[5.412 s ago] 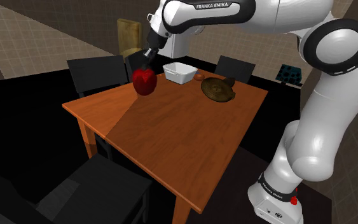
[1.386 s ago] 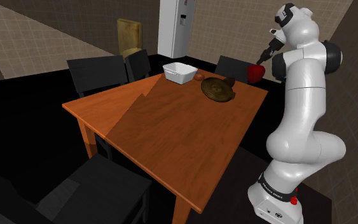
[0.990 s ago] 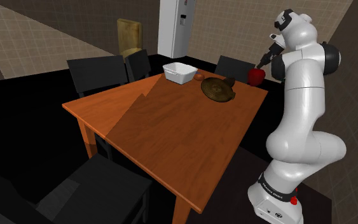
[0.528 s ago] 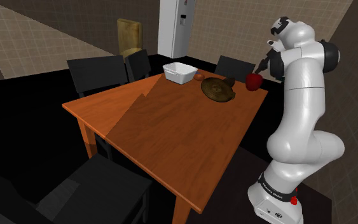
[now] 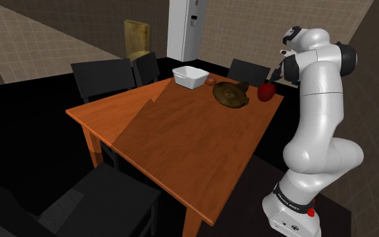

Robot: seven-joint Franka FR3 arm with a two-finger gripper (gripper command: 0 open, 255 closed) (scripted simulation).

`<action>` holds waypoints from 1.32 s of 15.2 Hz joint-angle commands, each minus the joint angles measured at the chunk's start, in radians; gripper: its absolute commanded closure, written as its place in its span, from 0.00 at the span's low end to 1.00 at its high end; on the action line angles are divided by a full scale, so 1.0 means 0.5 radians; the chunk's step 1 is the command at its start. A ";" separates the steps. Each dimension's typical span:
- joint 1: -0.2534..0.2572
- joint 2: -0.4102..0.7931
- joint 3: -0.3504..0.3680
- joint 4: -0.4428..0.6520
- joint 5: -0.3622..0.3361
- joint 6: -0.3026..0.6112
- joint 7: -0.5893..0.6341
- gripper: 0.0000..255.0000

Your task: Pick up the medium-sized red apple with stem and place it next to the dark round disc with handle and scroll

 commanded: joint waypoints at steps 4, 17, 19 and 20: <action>0.037 0.005 0.003 -0.131 0.011 0.109 -0.063 1.00; 0.074 0.068 0.036 -0.340 0.074 0.323 -0.194 1.00; 0.074 0.068 0.036 -0.340 0.074 0.323 -0.194 1.00; 0.074 0.068 0.036 -0.340 0.074 0.323 -0.194 1.00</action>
